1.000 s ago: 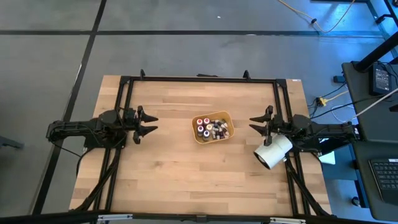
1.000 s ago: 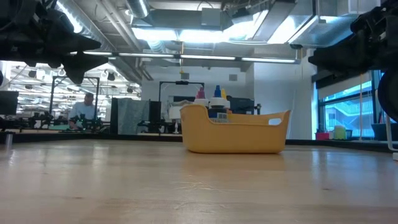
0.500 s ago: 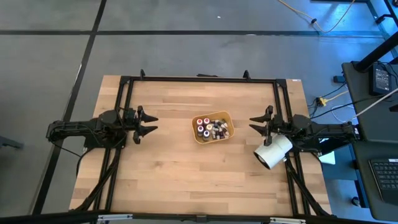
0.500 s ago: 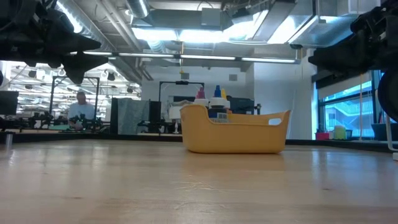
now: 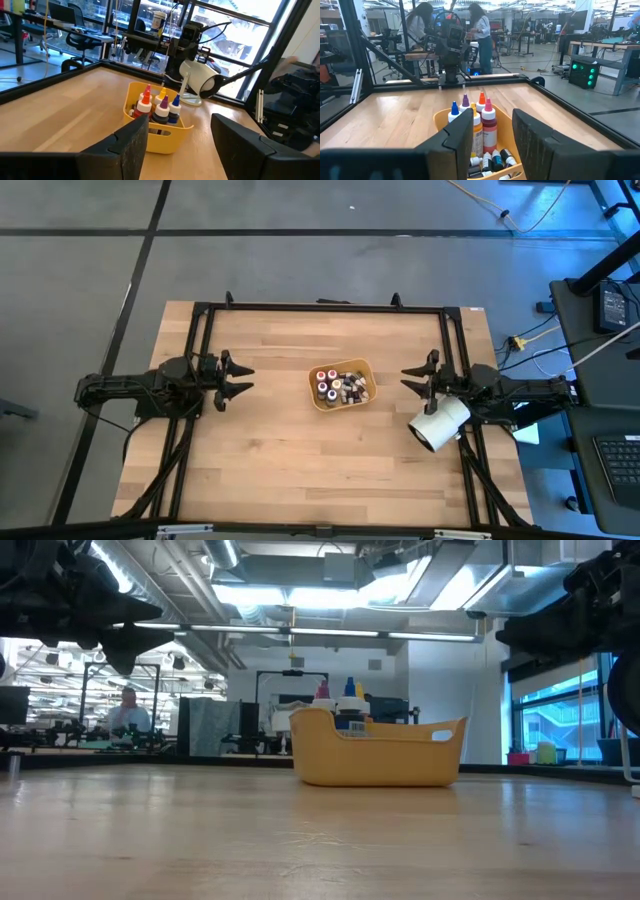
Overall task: Pick & Place food coloring
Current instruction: Return to Home Position
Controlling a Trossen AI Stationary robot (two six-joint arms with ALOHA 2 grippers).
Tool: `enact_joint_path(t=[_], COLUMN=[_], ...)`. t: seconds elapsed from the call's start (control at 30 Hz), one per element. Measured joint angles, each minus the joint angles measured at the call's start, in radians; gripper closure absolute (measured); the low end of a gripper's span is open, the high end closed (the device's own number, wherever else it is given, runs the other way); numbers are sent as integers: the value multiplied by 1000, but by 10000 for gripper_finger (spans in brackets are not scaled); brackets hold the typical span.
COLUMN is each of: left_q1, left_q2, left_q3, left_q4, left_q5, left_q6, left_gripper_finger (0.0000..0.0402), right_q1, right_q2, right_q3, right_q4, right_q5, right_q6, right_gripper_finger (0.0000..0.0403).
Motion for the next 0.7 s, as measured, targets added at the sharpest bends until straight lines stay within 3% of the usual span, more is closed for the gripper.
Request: enact_joint_path(t=[0.7], left_q1=[0], left_q2=[0], left_q3=[0], left_q4=[0], left_q5=[0], left_q6=[0], left_gripper_finger=[193], right_q1=[0], right_q2=[0], right_q3=[0], right_q4=[0], right_q5=[0], right_q6=[0], right_gripper_finger=[265])
